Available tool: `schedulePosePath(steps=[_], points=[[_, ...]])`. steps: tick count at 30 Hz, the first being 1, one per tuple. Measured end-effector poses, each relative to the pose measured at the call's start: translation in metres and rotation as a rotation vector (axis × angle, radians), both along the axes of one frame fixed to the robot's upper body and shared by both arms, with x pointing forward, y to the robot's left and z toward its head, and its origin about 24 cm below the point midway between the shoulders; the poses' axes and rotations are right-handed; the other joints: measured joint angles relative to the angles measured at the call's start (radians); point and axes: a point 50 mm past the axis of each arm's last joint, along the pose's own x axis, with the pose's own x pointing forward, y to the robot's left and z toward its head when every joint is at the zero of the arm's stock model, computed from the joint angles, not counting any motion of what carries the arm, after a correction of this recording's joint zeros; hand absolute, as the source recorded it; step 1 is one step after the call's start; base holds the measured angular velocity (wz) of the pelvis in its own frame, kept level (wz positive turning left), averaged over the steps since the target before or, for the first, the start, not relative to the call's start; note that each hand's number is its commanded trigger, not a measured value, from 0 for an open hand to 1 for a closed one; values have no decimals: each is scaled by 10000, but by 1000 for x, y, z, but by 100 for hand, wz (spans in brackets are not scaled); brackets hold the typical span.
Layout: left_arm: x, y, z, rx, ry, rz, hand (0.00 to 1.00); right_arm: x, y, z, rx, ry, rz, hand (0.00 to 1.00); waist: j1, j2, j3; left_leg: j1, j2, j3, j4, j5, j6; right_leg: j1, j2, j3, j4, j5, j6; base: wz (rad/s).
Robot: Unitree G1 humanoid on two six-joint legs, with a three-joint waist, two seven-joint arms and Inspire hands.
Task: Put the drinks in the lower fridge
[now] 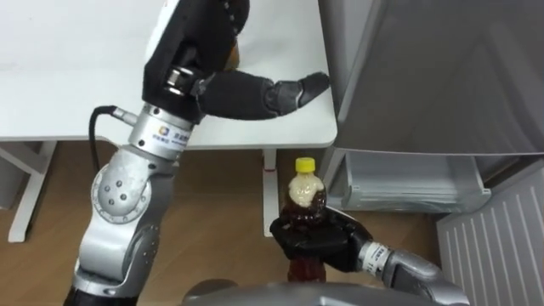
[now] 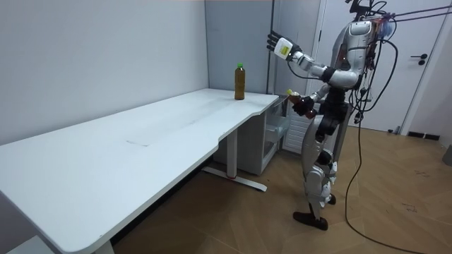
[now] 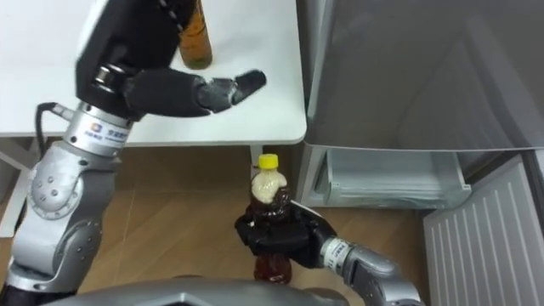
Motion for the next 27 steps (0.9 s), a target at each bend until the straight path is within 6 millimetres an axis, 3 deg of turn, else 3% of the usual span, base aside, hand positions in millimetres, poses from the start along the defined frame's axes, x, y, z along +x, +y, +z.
schedulePosePath(steps=[2, 5, 10, 14, 20, 23, 27], points=[[-2, 10, 12, -98, -506, 626, 0, -2, -1, -1, -4, 48, -128, 100, 49, 106, -45, 13, -1, -7, 9, -2, 1, -6, 0, 4, -2, 0, 0, 0], [-8, 23, 29, -306, -1568, 1430, 0, -4, -7, -1, -85, 76, -399, 100, 204, 257, -15, 150, 2, 26, -76, 3, -3, 70, -3, 12, -5, 0, 0, -3], [-20, 41, 52, -483, -3043, 2995, 0, -13, -15, -4, -449, 280, -670, 100, 623, 306, -49, 225, -21, -45, -86, 14, -10, 279, -2, -87, -196, -12, 17, 5], [-26, 59, 60, -709, -3628, 4462, 0, -26, -20, -7, -566, 616, -1071, 100, 1029, 255, -69, 320, -81, -242, -60, 13, -9, 467, -4, -265, -423, -20, 26, 15], [-44, 103, 71, -1334, -4500, 7769, 0, -40, -25, -11, -920, 956, -1710, 100, 1625, 210, -133, 512, -106, -280, -101, 15, -12, 677, -7, -291, -511, -27, 35, 2], [-50, 113, 74, -1531, -4808, 8648, 0, -40, -28, -11, -1029, 940, -1941, 100, 1705, 223, -131, 523, -109, -316, -99, 15, -12, 741, -8, -344, -516, -28, 37, 5], [-59, 126, 76, -1929, -5075, 9841, 0, -39, -35, -10, -1212, 925, -2346, 100, 1849, 311, -211, 542, -123, -361, -108, 9, -12, 825, -9, -368, -538, -37, 47, 2]])
